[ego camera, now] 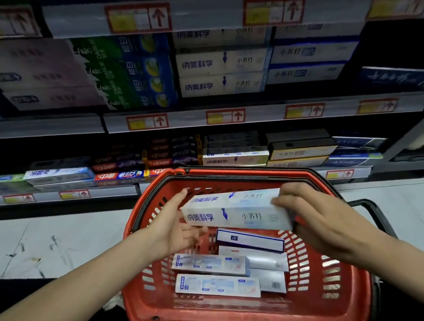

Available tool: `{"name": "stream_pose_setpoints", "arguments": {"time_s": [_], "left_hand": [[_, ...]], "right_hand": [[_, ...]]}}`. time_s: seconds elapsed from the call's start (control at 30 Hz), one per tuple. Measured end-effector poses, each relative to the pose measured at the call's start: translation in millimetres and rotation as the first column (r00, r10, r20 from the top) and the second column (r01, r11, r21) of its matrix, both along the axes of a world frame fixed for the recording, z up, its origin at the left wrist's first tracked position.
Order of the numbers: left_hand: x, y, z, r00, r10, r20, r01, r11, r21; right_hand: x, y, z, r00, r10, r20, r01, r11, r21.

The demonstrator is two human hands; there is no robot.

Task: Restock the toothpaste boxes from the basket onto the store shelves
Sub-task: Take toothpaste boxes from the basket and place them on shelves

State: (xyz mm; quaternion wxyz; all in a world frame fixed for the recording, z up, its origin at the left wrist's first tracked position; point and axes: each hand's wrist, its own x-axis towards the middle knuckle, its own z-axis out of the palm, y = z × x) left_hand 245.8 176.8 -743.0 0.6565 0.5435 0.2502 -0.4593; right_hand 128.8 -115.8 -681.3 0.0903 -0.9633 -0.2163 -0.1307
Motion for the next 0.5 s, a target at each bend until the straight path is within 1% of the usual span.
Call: {"name": "stream_pose_setpoints", "arguments": {"time_s": [0.03,0.07,0.1,0.17,0.2,0.23,0.27,0.3,0.33,0.4,0.43,0.5], "left_hand": [[-3,0,0,0.999,0.046,0.015,-0.046,0.999,-0.008],[-5,1,0,0.996,0.075,0.042,-0.075,0.997,-0.004],[-6,3,1,0.994,0.087,0.074,-0.087,0.996,0.002],[-9,5,6,0.99,0.083,0.117,-0.082,0.997,-0.009],[-10,5,10,0.988,0.079,0.129,-0.076,0.997,-0.029],[-11,5,13,0.987,0.072,0.141,-0.065,0.996,-0.054],[-12,5,16,0.986,0.064,0.154,-0.052,0.996,-0.078],[-14,4,18,0.985,0.059,0.163,-0.043,0.994,-0.102],[-16,4,19,0.983,0.065,0.17,-0.043,0.991,-0.128],[-18,5,21,0.978,0.099,0.184,-0.067,0.983,-0.173],[-18,4,22,0.973,0.12,0.197,-0.082,0.978,-0.19],[-15,2,27,0.96,0.154,0.236,-0.103,0.971,-0.215]], "right_hand": [[-3,2,-2,1.0,0.016,-0.019,-0.016,1.0,-0.008],[-8,3,-3,0.997,-0.006,-0.071,0.007,1.0,0.017],[-12,6,0,0.993,0.013,-0.119,-0.006,0.998,0.061],[-20,1,-8,0.989,-0.025,-0.143,0.029,0.999,0.025],[-23,-1,-6,0.982,-0.063,-0.179,0.067,0.998,0.02],[-27,-6,-9,0.971,-0.116,-0.207,0.132,0.989,0.067],[-26,-8,-15,0.952,-0.221,-0.212,0.255,0.956,0.148],[-25,-11,-23,0.946,-0.26,-0.195,0.3,0.93,0.211],[-24,-15,-28,0.933,-0.292,-0.212,0.338,0.912,0.232],[-20,-15,-28,0.896,-0.377,-0.236,0.444,0.796,0.411],[-18,-15,-29,0.877,-0.405,-0.26,0.481,0.72,0.501],[-14,-13,-30,0.836,-0.346,-0.425,0.548,0.533,0.644]]}}
